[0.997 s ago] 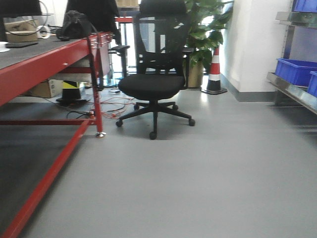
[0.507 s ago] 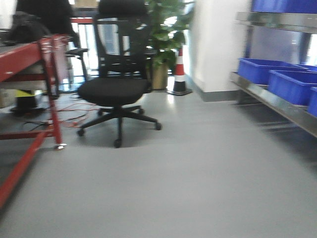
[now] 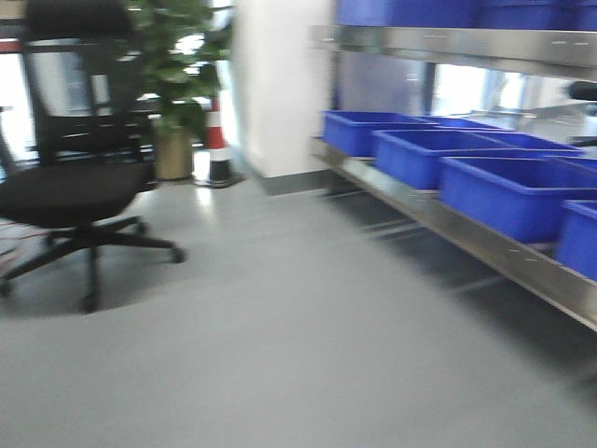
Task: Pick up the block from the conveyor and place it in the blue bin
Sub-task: 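Drive the base toward the shelf of blue bins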
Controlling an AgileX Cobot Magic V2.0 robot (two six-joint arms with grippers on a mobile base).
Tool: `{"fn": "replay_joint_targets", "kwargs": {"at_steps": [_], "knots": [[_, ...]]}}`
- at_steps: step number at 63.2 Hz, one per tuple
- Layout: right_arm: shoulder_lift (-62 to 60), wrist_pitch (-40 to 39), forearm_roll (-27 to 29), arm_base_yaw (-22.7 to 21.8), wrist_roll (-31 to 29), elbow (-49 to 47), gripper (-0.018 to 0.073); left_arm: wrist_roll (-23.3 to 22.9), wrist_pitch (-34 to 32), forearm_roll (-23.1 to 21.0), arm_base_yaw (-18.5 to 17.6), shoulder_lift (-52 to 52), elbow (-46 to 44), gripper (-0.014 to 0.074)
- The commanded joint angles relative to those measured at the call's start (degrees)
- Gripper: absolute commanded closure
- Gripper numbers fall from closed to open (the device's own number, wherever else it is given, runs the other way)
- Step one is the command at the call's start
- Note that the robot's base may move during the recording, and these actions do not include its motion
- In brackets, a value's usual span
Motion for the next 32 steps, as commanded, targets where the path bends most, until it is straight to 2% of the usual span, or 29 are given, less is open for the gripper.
{"fn": "replay_joint_targets", "kwargs": {"at_steps": [1,32], "knots": [[-0.34,-1.41,-0.41,0.08,-0.08,-0.01,0.0721,0.14,-1.14,0.12,-0.31,-0.2,0.0,0.0707],[-0.34,-1.41,-0.41,0.08,-0.08,-0.01,0.0721,0.14,-1.14,0.12,-0.31,-0.2,0.0,0.0707]]}}
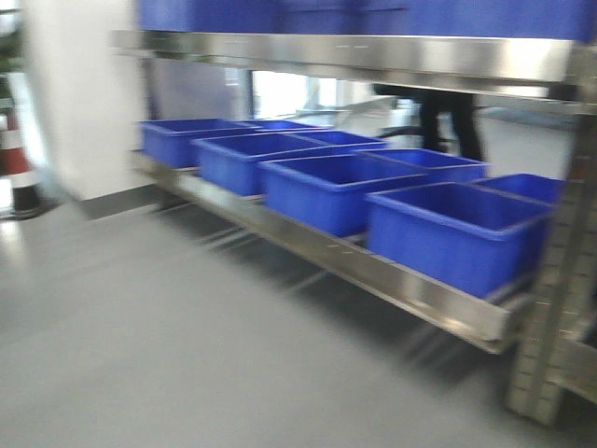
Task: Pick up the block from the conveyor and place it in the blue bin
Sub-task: 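Drive the base toward the shelf of blue bins, then move both held blocks over an open blue bin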
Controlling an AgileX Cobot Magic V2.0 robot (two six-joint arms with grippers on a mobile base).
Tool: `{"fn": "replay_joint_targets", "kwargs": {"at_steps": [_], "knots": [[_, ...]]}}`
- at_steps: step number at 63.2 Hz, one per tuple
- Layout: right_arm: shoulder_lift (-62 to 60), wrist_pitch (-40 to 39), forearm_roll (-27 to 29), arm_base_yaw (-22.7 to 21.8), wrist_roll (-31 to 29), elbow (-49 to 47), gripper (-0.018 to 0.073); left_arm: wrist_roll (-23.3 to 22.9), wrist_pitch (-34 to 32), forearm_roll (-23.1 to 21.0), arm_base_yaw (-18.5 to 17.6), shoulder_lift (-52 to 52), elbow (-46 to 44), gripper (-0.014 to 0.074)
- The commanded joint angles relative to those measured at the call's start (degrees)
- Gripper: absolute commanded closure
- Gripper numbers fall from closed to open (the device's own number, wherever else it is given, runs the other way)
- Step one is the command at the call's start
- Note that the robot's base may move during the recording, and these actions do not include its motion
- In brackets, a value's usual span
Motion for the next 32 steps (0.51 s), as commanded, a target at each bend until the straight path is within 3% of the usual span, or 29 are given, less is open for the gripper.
{"fn": "replay_joint_targets", "kwargs": {"at_steps": [1,32], "knots": [[-0.34,-1.41,-0.41,0.08,-0.1,-0.01,0.0721,0.14,-1.14,0.12,-0.31,-0.2,0.0,0.0707],[-0.34,-2.09,-0.41,0.08,-0.1,-0.01,0.0721,0.14,-1.14,0.12,-0.31,-0.2,0.0,0.0707]]}}
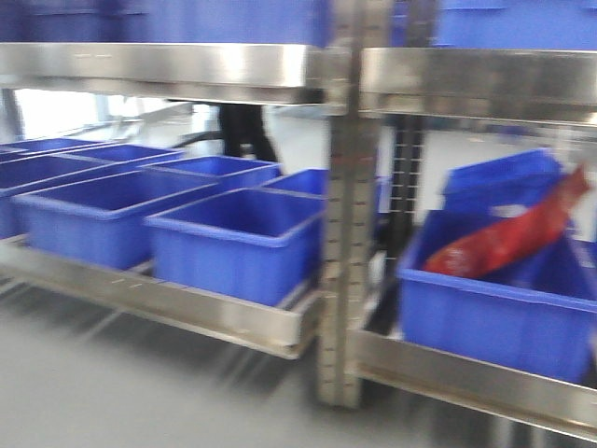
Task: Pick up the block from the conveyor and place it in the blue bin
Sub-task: 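Move both held blocks over an open blue bin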
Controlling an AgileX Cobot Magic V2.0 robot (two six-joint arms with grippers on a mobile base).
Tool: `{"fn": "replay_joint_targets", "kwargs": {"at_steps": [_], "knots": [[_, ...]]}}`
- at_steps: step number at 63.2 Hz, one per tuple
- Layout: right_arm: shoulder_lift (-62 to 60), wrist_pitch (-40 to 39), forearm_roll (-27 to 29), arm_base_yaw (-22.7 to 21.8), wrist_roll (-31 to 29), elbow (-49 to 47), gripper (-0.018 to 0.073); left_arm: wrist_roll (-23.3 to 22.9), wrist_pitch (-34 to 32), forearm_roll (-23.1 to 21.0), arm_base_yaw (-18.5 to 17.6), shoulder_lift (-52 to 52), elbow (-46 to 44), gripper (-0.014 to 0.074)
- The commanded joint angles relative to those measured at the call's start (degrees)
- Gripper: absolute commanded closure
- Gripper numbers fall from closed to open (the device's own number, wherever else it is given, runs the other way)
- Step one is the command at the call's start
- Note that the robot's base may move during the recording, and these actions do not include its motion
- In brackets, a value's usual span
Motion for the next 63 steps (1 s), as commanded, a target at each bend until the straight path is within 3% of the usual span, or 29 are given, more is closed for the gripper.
{"fn": "replay_joint_targets", "kwargs": {"at_steps": [1,63], "knots": [[-0.34,-2.1,-0.41,0.08,0.0,-0.01,0.0721,0.14,-1.14,0.12,-0.31,-0.2,0.0,0.0707],[-0.34,-2.18,-0.41,0.08,0.0,-0.01,0.0721,0.14,-1.14,0.12,-0.31,-0.2,0.0,0.0707]]}}
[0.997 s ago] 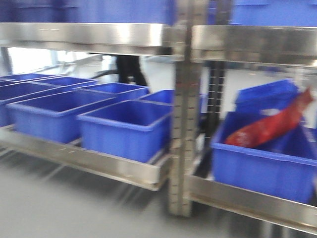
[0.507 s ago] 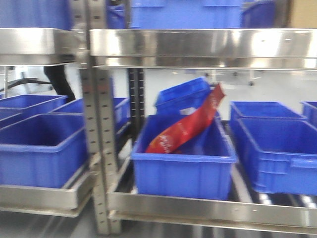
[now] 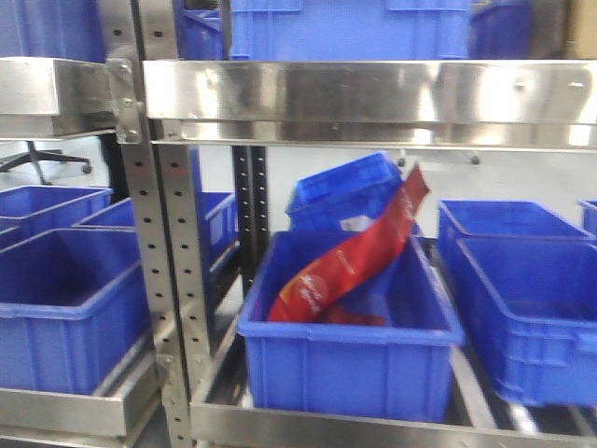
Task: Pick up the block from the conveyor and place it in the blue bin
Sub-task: 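Move both held blocks over an open blue bin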
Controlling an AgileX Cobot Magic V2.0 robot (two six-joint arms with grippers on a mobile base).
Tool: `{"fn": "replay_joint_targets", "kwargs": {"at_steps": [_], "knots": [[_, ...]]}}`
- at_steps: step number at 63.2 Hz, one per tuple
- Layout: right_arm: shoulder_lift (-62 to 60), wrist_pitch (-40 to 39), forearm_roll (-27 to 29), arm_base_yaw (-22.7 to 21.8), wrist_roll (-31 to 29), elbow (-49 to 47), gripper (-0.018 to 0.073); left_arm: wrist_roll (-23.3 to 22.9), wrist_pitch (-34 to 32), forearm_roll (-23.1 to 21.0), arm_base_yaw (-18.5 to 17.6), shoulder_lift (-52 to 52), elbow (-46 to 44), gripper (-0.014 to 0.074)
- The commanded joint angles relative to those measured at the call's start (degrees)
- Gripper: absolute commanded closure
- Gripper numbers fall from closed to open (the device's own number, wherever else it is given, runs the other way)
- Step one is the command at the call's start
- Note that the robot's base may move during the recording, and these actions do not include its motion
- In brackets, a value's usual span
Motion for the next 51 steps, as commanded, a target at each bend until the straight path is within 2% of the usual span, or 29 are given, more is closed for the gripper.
{"fn": "replay_joint_targets", "kwargs": {"at_steps": [1,51], "knots": [[-0.34,-1.43,-0.41,0.08,-0.09,-0.01,0.0721,0.14,-1.14,0.12,-0.31,-0.2,0.0,0.0707],[-0.34,-1.43,-0.41,0.08,-0.09,-0.01,0.0721,0.14,-1.14,0.12,-0.2,-0.2,0.0,0.0707]]}}
